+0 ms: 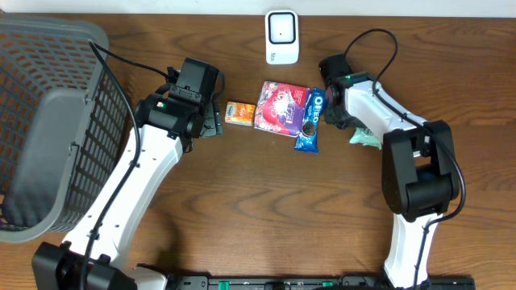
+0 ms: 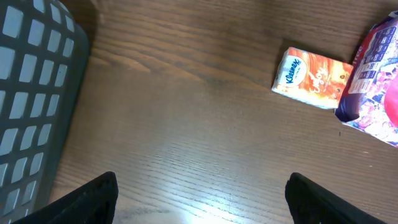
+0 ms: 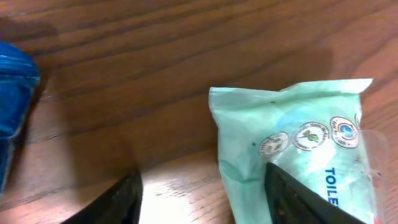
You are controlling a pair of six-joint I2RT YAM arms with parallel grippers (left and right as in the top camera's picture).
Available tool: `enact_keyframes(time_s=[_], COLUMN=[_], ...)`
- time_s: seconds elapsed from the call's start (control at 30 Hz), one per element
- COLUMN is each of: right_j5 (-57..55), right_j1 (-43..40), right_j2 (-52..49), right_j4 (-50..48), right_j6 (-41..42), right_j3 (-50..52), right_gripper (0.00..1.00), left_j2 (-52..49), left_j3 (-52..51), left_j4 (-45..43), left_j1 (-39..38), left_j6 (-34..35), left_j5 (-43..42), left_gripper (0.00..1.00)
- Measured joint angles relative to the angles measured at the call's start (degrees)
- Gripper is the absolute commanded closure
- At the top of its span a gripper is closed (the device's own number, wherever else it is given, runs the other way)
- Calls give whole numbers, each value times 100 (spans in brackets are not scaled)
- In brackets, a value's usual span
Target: Scan the item barcode
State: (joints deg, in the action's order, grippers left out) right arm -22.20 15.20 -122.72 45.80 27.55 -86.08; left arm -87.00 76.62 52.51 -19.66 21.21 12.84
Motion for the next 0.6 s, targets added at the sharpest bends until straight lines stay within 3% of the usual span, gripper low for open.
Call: enact_keyframes(time_s=[0.23, 0.33, 0.47, 0.6], right_j5=[42, 83, 90, 142], right_j1=[-35, -35, -35, -35], right_j2=[-35, -66, -61, -61], right_j4=[1355, 2107, 2835, 2957], right_j6=[-192, -291, -411, -420], right_j3=[-407, -914, -1443, -1318], right_gripper=[23, 13, 12, 12], left_j2=[0, 0, 0, 0], left_j3=[0, 0, 0, 0], left_j4=[0, 0, 0, 0], left_j1=[0, 2, 0, 0], left_j6=[-2, 0, -2, -2], left_j5=[2, 2, 2, 2], left_gripper=[14, 14, 14, 14])
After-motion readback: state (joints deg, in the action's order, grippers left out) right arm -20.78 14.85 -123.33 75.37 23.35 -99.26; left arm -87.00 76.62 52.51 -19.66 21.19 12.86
